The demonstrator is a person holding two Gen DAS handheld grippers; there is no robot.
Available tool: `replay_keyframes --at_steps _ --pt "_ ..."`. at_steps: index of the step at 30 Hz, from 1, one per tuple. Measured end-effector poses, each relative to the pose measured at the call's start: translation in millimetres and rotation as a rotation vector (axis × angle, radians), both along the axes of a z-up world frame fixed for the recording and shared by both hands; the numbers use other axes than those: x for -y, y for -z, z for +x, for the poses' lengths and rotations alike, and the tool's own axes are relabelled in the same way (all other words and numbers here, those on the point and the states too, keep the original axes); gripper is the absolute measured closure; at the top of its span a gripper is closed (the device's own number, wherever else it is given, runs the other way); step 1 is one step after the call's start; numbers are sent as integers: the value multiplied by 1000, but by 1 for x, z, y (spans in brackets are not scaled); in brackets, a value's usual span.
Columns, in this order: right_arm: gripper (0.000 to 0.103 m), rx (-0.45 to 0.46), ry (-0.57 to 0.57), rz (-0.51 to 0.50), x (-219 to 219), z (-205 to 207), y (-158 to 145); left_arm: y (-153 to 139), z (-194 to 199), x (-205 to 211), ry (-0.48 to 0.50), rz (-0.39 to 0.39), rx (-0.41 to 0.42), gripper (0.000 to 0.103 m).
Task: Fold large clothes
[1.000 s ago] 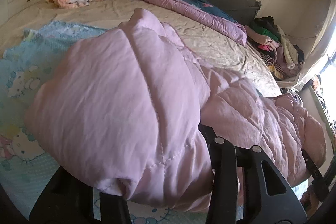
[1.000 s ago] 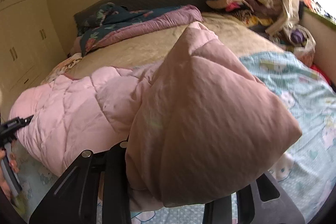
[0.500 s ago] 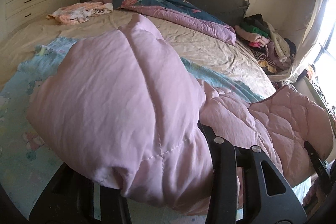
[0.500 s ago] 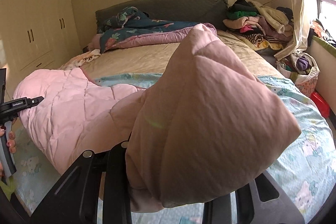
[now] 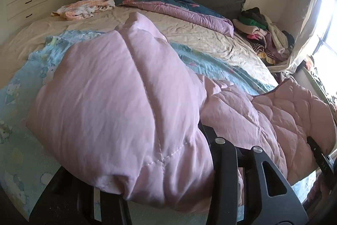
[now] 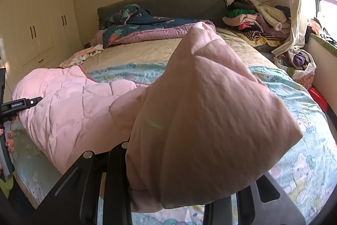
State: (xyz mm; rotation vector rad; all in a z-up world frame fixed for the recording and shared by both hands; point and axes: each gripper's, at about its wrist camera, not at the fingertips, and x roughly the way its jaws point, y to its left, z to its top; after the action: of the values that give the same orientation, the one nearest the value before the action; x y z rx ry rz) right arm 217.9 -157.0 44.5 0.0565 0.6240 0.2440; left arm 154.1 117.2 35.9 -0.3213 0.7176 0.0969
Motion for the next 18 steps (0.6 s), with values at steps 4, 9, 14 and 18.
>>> replay_keyframes --at_steps 4,9,14,18 --pt "75 -9 3 0 0 -11 6 6 -14 2 2 9 6 69" --pt "75 -21 15 -3 0 -22 12 12 -31 2 7 13 4 68" --pt "75 -36 36 1 0 -33 22 19 -42 1 9 20 5 67" --pt "74 -56 50 16 7 -39 32 24 -51 2 10 24 6 66"
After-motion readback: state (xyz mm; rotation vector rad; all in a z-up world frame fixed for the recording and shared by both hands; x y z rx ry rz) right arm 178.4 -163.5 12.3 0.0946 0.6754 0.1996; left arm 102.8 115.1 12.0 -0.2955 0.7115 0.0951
